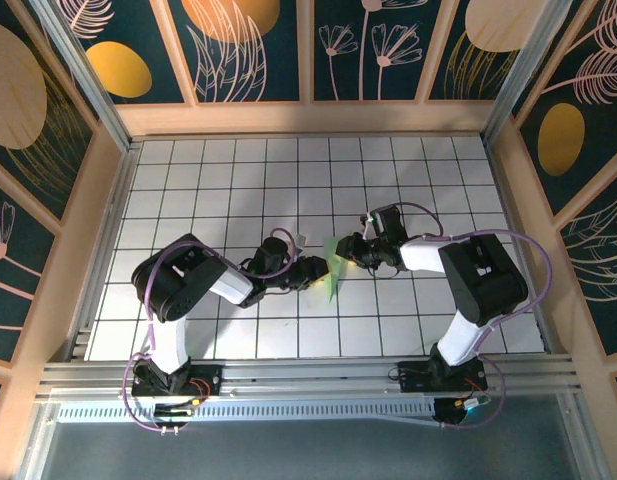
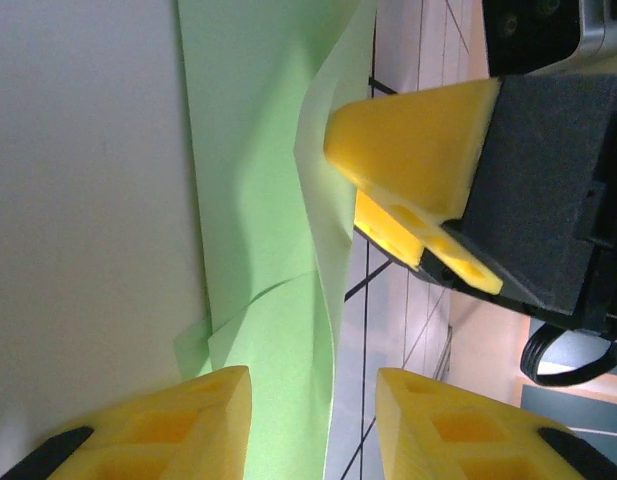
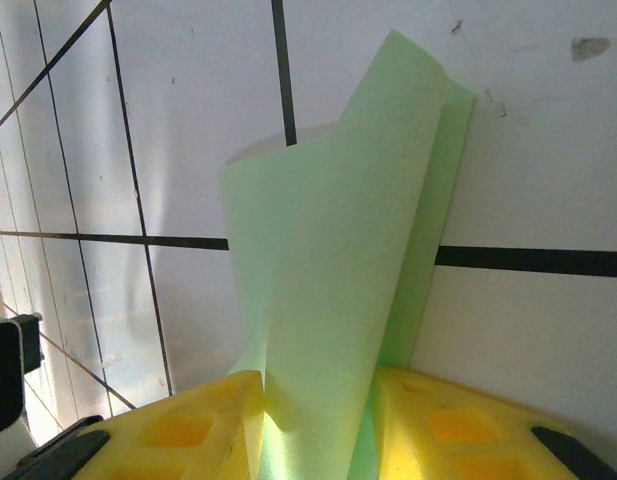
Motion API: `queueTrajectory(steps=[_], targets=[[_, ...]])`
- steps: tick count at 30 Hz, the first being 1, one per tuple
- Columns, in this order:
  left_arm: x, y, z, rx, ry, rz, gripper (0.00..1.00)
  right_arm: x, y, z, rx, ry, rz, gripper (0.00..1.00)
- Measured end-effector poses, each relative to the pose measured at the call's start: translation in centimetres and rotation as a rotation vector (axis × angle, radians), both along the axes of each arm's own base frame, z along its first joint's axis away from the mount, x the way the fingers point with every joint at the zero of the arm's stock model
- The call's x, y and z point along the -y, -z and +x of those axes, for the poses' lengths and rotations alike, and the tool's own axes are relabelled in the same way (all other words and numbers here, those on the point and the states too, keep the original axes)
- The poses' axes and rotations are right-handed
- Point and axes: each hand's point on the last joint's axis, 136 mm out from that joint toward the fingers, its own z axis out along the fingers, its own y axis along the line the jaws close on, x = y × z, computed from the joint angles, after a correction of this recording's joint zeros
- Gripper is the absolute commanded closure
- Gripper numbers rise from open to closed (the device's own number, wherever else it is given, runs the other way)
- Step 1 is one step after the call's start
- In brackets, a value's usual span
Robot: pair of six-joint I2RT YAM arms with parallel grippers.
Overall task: Fold a paper plane with a square sheet of paper (fold left side to right side)
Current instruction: Fold the wing for the fifth time at the center of the table.
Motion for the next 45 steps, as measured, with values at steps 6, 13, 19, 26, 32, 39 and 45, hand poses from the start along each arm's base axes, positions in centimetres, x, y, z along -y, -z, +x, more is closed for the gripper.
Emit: queueTrajectory(steps=[6,13,19,26,32,39,45], targets=[[0.0,0.1,1.5,0.019,-0.021,0.022,0.71,0.0,0.0,0.0,-0.003,0.001,-0.006,0.65],[0.6,0.4,2.2,0.031,-0.014,0.035,0.73,0.0,0.1,0.0,-0.001,0.0,-0.019,0.66],[0.8,0.9,2.5,0.032,-0.004,0.052,0.86,-0.1,0.1,0.0,-0.001,-0.002,-0.024,0.66],[0.6,1.6,2.4,0.03,0.001,0.091,0.93,-0.1,0.1,0.0,-0.001,-0.002,-0.028,0.66],[0.6,1.8,2.5,0.038,0.008,0.109,0.95,-0.1,0.1,0.0,0.002,-0.006,-0.032,0.66],[0.6,1.9,2.6,0.038,0.013,0.121,0.99,-0.1,0.1,0.0,0.005,-0.011,-0.035,0.65],[0.5,2.0,2.6,0.044,0.009,0.132,1.0,0.0,0.0,0.0,0.007,-0.01,-0.038,0.66]])
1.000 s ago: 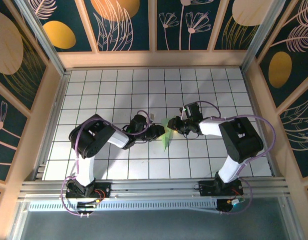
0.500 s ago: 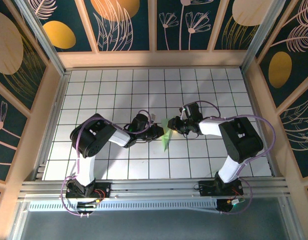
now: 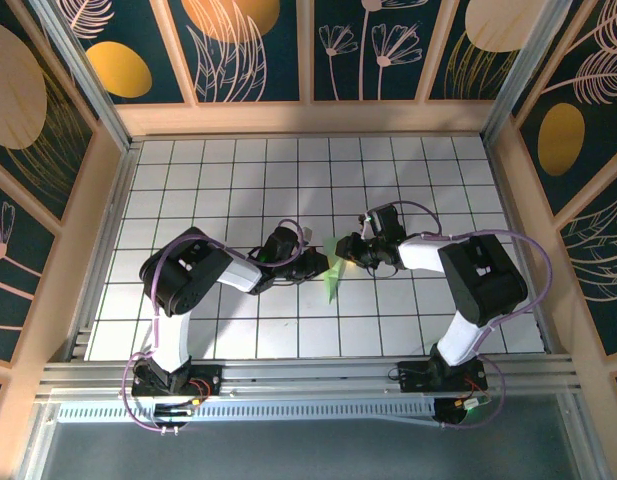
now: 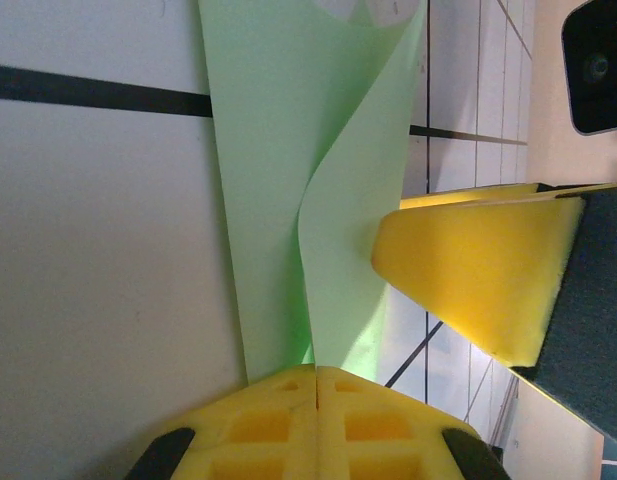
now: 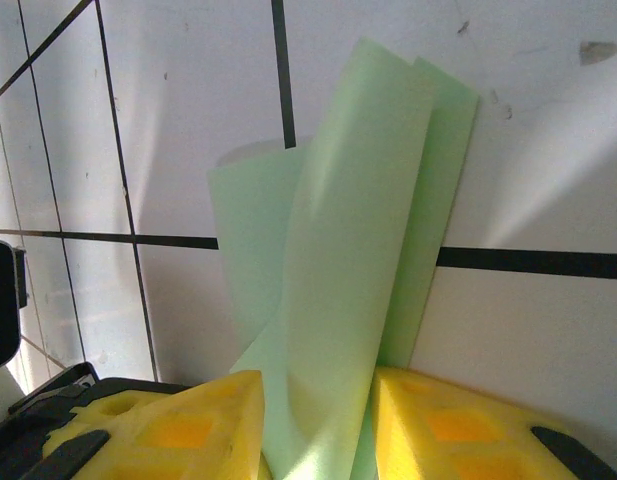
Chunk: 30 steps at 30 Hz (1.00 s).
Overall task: Fold a paper plane with a square sheet of paper (fold left side to right side)
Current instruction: Fold the wing for the fifth time at the center of the table.
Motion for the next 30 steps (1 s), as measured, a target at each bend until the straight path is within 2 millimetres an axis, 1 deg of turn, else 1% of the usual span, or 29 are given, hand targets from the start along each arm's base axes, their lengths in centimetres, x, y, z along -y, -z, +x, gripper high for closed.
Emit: queueTrajectory(steps=[18,20,23,27,30], targets=[[-0.1,0.1,0.1,0.007,-0.014,0.019,1.0,0.5,-0.3,0.1,0.012,0.016,-0.028,0.66],[-0.1,0.1,0.1,0.007,-0.014,0.019,1.0,0.7,-0.8,0.2,0.025,0.02,-0.032,0.7],[-0.1,0.1,0.1,0.007,-0.014,0.019,1.0,0.9,-1.7,0.5,0.056,0.016,-0.025,0.79],[-0.1,0.1,0.1,0.007,-0.015,0.02,1.0,0.7,-2.0,0.4,0.062,0.001,-0.012,0.91],[-0.1,0.1,0.1,0.007,-0.016,0.021,1.0,0.4,-2.0,0.3,0.059,-0.011,-0.003,0.94]])
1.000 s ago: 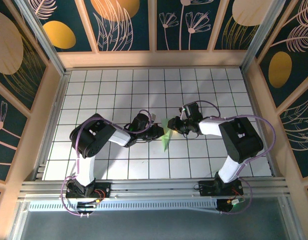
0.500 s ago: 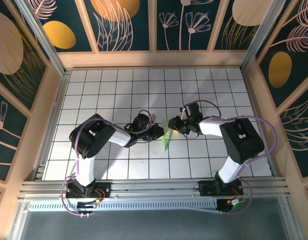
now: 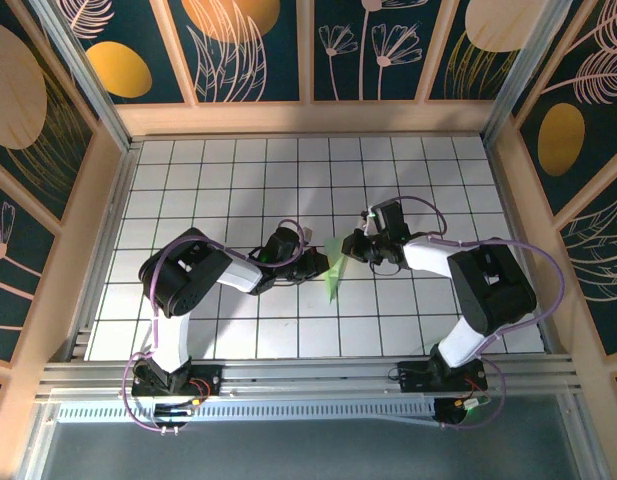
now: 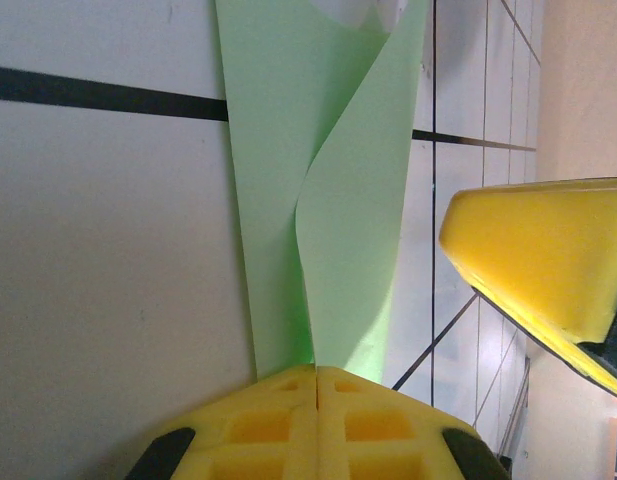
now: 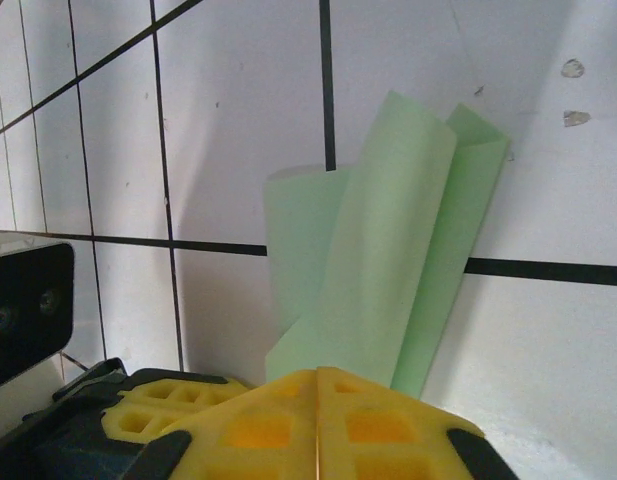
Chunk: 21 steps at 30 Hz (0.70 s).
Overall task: Fold a paper plane with a square sheet of paper (fold left side to right side)
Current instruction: Fold the wing for the fifth time at the center of the table.
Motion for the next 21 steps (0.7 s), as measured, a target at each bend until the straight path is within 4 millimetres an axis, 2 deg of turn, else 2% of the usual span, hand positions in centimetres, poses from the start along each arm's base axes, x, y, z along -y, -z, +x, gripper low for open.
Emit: queueTrajectory(steps=[5,21], targets=[[0.0,0.0,0.0,-0.001,0.0,0.001,1.0,-0.6,0.6,0.4,-0.014,-0.012,-0.006,0.94],[0.1,0.1,0.0,-0.01,0.0,0.008,1.0,-0.1,2.3,0.5,-0.05,0.01,-0.052,0.96]])
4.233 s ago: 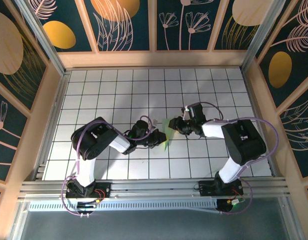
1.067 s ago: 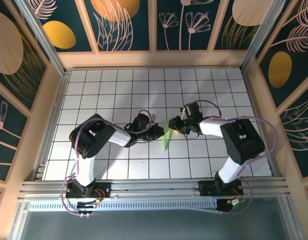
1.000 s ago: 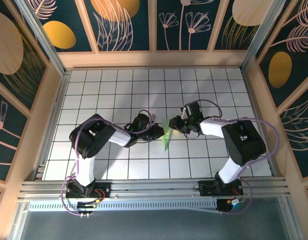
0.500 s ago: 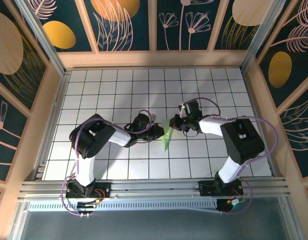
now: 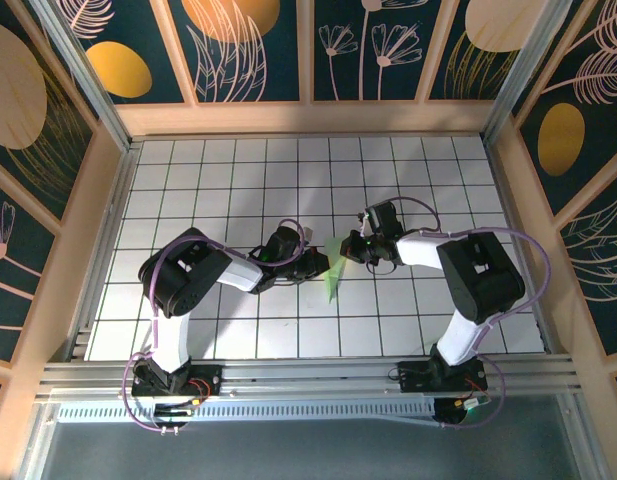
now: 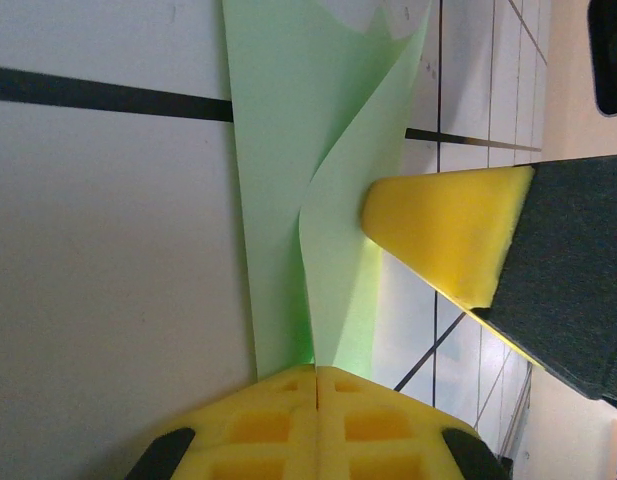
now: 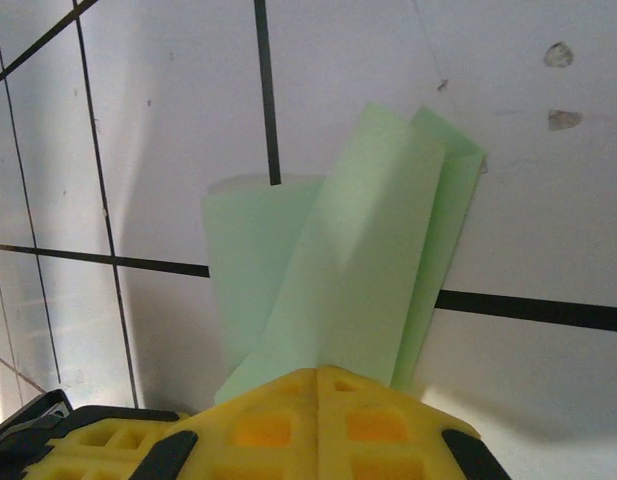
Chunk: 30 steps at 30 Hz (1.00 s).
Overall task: Fold a paper plane with a square sheet of paper (fold left side to right side)
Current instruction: Fold the wing for the fifth time at the center of the table.
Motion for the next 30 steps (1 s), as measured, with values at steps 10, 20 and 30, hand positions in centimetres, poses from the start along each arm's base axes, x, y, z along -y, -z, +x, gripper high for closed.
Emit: queueTrajectory(steps=[10,20,30], targets=[[0.0,-0.1,0.0,0.001,0.0,-0.001,0.96,0.2,0.6,-0.1,-0.014,-0.001,-0.003,1.0],[-1.5,-1.6,1.2,0.047,-0.067,0.059,0.78,0.3,0.7,-0.2,-0.006,-0.013,0.011,1.0],[-1.8,-7.8,-0.1,0.12,-0.015,0.026,0.95,0.3,0.6,-0.2,-0.002,-0.015,0.022,1.0]])
